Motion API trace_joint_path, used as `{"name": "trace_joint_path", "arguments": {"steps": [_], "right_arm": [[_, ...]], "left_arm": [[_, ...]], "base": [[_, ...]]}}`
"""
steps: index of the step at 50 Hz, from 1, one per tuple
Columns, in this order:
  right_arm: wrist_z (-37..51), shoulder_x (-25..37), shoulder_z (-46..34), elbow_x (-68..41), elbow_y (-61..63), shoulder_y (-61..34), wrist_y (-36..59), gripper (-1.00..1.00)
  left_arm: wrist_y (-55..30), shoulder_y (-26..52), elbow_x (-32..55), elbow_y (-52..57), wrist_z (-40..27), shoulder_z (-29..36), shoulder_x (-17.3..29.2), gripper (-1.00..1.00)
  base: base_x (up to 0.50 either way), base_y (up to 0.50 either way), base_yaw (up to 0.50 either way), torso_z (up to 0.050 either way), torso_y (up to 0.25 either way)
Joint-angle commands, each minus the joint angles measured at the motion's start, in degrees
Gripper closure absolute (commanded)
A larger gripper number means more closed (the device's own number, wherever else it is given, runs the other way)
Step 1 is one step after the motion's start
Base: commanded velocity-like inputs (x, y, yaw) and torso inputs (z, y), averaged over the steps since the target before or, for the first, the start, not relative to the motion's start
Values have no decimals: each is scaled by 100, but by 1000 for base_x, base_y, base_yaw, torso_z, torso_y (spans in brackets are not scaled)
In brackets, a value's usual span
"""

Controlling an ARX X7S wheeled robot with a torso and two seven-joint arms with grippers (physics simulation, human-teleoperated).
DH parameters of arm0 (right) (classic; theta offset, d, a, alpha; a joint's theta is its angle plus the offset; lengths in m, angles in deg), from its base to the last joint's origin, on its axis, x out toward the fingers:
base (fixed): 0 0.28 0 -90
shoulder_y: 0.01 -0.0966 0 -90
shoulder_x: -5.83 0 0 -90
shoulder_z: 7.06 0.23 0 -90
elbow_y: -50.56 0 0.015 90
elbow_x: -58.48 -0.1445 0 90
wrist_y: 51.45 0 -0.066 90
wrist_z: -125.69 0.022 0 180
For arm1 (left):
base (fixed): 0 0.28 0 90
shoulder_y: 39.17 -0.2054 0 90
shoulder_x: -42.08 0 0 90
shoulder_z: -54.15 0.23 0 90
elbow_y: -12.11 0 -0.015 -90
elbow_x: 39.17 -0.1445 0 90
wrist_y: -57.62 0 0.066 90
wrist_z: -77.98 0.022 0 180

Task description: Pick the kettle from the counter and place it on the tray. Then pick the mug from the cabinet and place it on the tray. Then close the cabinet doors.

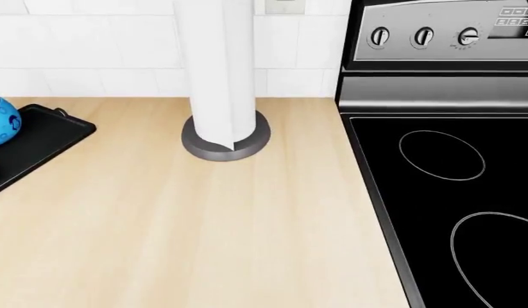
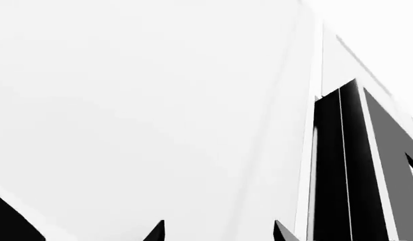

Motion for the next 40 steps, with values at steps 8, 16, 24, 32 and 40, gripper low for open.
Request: {"name": "trace_joint_path", "arguments": {"steps": [8, 16, 24, 32, 40], "right_arm": [[-738, -528, -1420, -1837, -1527, 756, 1965, -100], [141, 383, 611, -3321, 510, 648, 1992, -100], [1128, 1157, 1877, -4810, 2484, 497, 2691, -100], [2025, 1669, 2552, -6147, 3643, 485, 3288, -100], [2717, 2082, 2926, -7123, 4417, 679, 3422, -100]], "left_arm": [[0, -222, -182, -11, 206, -140, -94, -100], [7, -261, -209, -20, 227, -165, -89, -100], [20, -40, -115, -19, 32, 47, -4, -100], [100, 295, 157, -19, -261, 252, 181, -100], [123, 386, 224, 0, -370, 340, 227, -100]], "base": [[0, 0, 1, 0, 0], [3, 0, 0, 0, 0], [1, 0, -2, 0, 0], [0, 0, 0, 0, 0], [0, 0, 0, 0, 0]]}}
